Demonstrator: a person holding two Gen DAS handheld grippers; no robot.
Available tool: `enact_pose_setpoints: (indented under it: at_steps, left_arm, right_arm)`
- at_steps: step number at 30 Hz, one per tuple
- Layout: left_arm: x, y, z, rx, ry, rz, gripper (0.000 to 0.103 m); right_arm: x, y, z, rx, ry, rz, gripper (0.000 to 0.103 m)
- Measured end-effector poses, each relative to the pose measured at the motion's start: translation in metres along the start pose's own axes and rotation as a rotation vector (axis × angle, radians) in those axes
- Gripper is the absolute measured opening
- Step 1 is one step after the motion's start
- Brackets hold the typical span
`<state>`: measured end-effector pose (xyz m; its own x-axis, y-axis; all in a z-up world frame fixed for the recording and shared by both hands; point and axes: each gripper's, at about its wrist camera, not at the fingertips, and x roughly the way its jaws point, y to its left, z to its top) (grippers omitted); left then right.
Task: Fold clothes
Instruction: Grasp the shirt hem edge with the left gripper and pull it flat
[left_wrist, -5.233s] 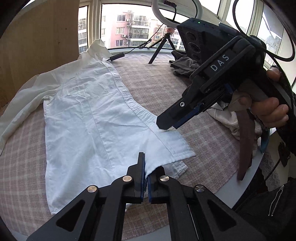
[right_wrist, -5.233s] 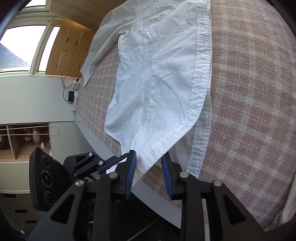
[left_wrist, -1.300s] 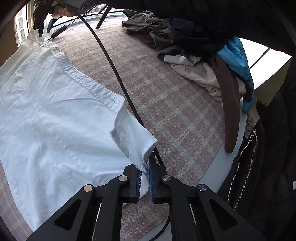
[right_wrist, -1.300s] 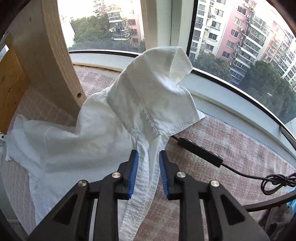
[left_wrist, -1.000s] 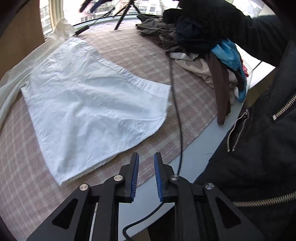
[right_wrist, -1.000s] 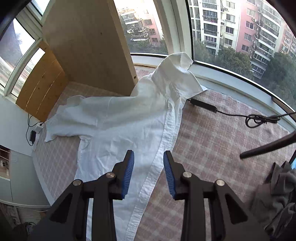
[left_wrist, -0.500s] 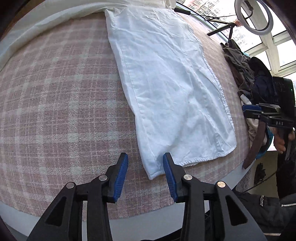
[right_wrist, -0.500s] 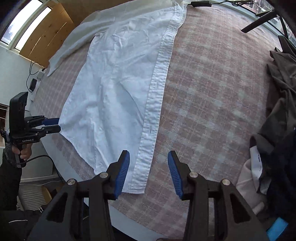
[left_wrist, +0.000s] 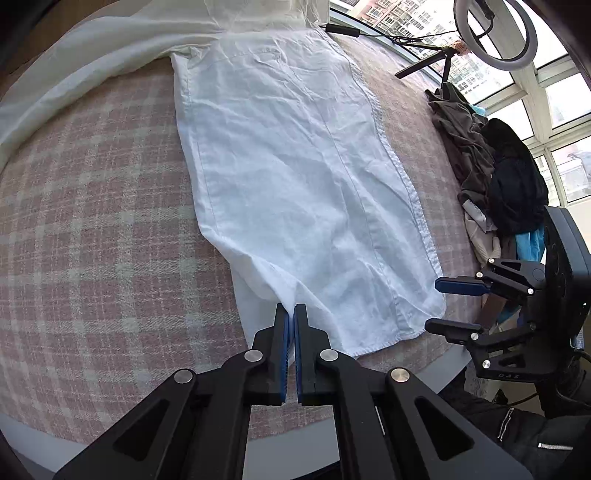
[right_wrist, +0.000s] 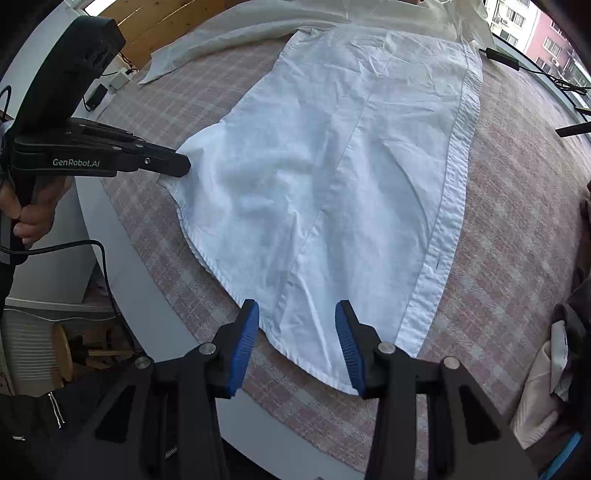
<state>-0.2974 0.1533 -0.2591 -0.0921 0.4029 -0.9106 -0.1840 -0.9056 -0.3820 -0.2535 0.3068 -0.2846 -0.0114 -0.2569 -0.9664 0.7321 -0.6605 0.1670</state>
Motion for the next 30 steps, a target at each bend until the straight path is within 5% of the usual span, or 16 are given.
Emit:
enact_pose_setpoints:
  at_steps: [5, 9, 12, 14, 17, 30]
  left_arm:
    - [0.001, 0.010, -0.002, -0.003, 0.005, 0.033, 0.004]
    - [0.015, 0.015, -0.009, -0.008, 0.040, 0.087, 0.025]
    - [0.026, 0.016, -0.015, -0.002, 0.067, 0.114, 0.031]
    - [0.028, 0.014, -0.015, -0.003, 0.056, 0.105, 0.030]
    - [0.033, 0.010, -0.014, -0.009, 0.059, 0.076, 0.002]
    - [-0.016, -0.004, 0.041, -0.050, -0.033, 0.014, 0.002]
  right_arm:
    - [0.009, -0.012, -0.006, 0.026, 0.039, -0.051, 0.043]
    - [0.011, -0.011, -0.008, 0.027, 0.049, -0.055, 0.043]
    - [0.012, -0.009, -0.010, 0.019, 0.046, -0.052, 0.043]
    - [0.011, -0.008, -0.012, 0.015, 0.042, -0.050, 0.043]
    - [0.011, -0.009, -0.016, 0.013, 0.035, -0.041, 0.043]
    - [0.000, 0.005, -0.025, -0.044, -0.050, -0.011, 0.043]
